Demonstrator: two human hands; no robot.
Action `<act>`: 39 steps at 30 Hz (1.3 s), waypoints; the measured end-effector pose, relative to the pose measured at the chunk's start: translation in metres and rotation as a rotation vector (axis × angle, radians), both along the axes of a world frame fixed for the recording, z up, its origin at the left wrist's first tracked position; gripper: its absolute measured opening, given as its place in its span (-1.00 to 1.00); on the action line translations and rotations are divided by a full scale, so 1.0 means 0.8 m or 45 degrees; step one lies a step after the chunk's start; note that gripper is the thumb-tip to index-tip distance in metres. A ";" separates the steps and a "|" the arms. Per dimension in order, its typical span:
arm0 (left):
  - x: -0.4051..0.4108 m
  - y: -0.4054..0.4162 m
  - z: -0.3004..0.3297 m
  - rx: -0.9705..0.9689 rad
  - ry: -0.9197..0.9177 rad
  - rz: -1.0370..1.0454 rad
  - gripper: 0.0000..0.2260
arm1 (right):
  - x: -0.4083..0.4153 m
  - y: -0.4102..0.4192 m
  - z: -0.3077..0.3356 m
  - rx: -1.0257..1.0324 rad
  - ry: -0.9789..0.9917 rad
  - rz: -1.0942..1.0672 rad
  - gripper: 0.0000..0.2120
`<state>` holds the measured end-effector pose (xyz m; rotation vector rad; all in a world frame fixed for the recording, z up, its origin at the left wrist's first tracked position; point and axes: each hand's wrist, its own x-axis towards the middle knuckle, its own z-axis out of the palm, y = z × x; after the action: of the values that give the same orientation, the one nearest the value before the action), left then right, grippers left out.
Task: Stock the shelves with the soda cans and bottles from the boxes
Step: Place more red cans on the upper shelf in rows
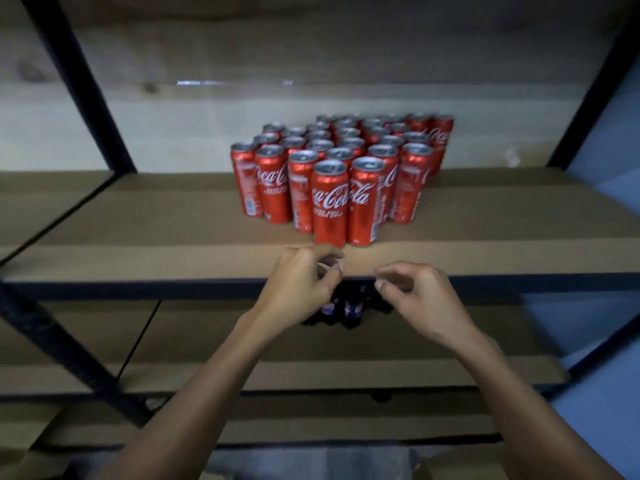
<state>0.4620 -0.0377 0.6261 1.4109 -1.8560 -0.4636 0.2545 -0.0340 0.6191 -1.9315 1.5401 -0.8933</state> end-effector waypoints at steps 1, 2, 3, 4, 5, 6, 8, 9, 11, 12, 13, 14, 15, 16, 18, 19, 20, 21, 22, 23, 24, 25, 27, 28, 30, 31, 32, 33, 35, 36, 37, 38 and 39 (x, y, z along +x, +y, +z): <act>-0.006 -0.009 0.006 -0.048 0.019 0.022 -0.84 | -0.008 -0.006 0.008 -0.033 -0.056 -0.033 -0.84; -0.011 -0.018 0.009 -0.108 0.039 0.067 -0.85 | -0.016 -0.014 0.014 -0.060 -0.106 -0.066 -0.87; -0.016 -0.027 0.009 -0.165 0.062 0.137 -0.85 | -0.024 -0.023 0.018 -0.077 -0.158 -0.100 -0.88; -0.019 -0.036 0.007 -0.208 0.092 0.222 -0.85 | -0.030 -0.034 0.019 -0.082 -0.220 -0.133 -0.89; -0.021 -0.045 0.004 -0.236 0.126 0.306 -0.83 | -0.035 -0.046 0.019 -0.081 -0.295 -0.156 -0.90; -0.023 -0.053 -0.001 -0.250 0.165 0.375 -0.79 | -0.039 -0.058 0.019 -0.082 -0.361 -0.169 -0.89; -0.026 -0.066 -0.010 -0.210 0.266 0.444 -0.67 | -0.039 -0.081 0.015 -0.086 -0.433 -0.176 -0.86; -0.028 -0.071 -0.013 -0.155 0.333 0.445 -0.60 | -0.037 -0.092 0.014 -0.070 -0.446 -0.162 -0.81; -0.033 -0.081 -0.017 -0.027 0.476 0.417 -0.48 | -0.027 -0.111 0.010 0.002 -0.464 -0.089 -0.65; -0.036 -0.085 -0.019 0.018 0.522 0.414 -0.43 | -0.021 -0.120 0.008 0.041 -0.477 -0.046 -0.56; -0.038 -0.089 -0.020 0.047 0.537 0.428 -0.40 | -0.014 -0.127 0.006 0.072 -0.495 -0.006 -0.49; -0.040 -0.092 -0.023 0.058 0.542 0.448 -0.39 | -0.008 -0.134 0.004 0.093 -0.510 0.031 -0.44; -0.042 -0.093 -0.024 0.060 0.541 0.472 -0.39 | -0.003 -0.140 0.002 0.107 -0.520 0.072 -0.42; -0.043 -0.094 -0.025 0.056 0.548 0.487 -0.41 | 0.002 -0.144 0.000 0.111 -0.522 0.111 -0.42; -0.045 -0.092 -0.027 0.052 0.562 0.501 -0.43 | 0.008 -0.148 -0.006 0.082 -0.518 0.143 -0.46; -0.046 -0.091 -0.025 0.053 0.562 0.509 -0.44 | 0.009 -0.150 -0.009 0.052 -0.524 0.132 -0.47; -0.047 -0.090 -0.025 0.054 0.564 0.514 -0.45 | 0.010 -0.150 -0.012 0.027 -0.532 0.114 -0.49; -0.049 -0.088 -0.023 0.060 0.559 0.519 -0.46 | 0.009 -0.150 -0.014 0.010 -0.539 0.102 -0.49; -0.051 -0.088 -0.022 0.056 0.557 0.520 -0.46 | 0.007 -0.150 -0.015 0.003 -0.539 0.097 -0.48; -0.053 -0.087 -0.021 0.049 0.552 0.516 -0.46 | 0.004 -0.149 -0.016 -0.010 -0.536 0.097 -0.47; -0.055 -0.086 -0.020 0.039 0.552 0.507 -0.46 | 0.000 -0.149 -0.016 -0.020 -0.526 0.098 -0.46; -0.059 -0.085 -0.019 0.036 0.548 0.500 -0.46 | -0.006 -0.148 -0.017 -0.028 -0.515 0.097 -0.44; -0.070 -0.085 -0.020 0.038 0.562 0.481 -0.48 | -0.022 -0.147 -0.018 -0.039 -0.492 0.098 -0.42; -0.077 -0.085 -0.020 0.042 0.579 0.469 -0.48 | -0.033 -0.147 -0.019 -0.040 -0.486 0.104 -0.42; -0.096 -0.086 -0.020 0.054 0.599 0.436 -0.48 | -0.058 -0.145 -0.019 -0.025 -0.485 0.124 -0.43; -0.107 -0.087 -0.020 0.060 0.602 0.414 -0.48 | -0.072 -0.143 -0.019 -0.017 -0.488 0.137 -0.43; -0.119 -0.089 -0.021 0.063 0.607 0.392 -0.47 | -0.086 -0.142 -0.019 -0.011 -0.489 0.142 -0.43; -0.130 -0.091 -0.021 0.070 0.593 0.381 -0.46 | -0.101 -0.141 -0.019 -0.004 -0.491 0.138 -0.42; -0.157 -0.097 -0.020 0.080 0.577 0.356 -0.46 | -0.130 -0.141 -0.020 0.020 -0.505 0.115 -0.42; -0.171 -0.101 -0.020 0.078 0.575 0.343 -0.46 | -0.145 -0.143 -0.021 0.029 -0.510 0.102 -0.43; -0.186 -0.105 -0.019 0.080 0.563 0.333 -0.46 | -0.159 -0.145 -0.020 0.032 -0.512 0.090 -0.43; -0.200 -0.110 -0.018 0.081 0.560 0.322 -0.44 | -0.173 -0.146 -0.020 0.036 -0.515 0.071 -0.44; -0.213 -0.116 -0.018 0.083 0.555 0.315 -0.41 | -0.186 -0.148 -0.020 0.037 -0.522 0.052 -0.44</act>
<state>0.2919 -0.1303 0.6119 1.4257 -1.3121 -0.6509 0.1060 -0.1520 0.6034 -1.6254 1.2591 -1.1564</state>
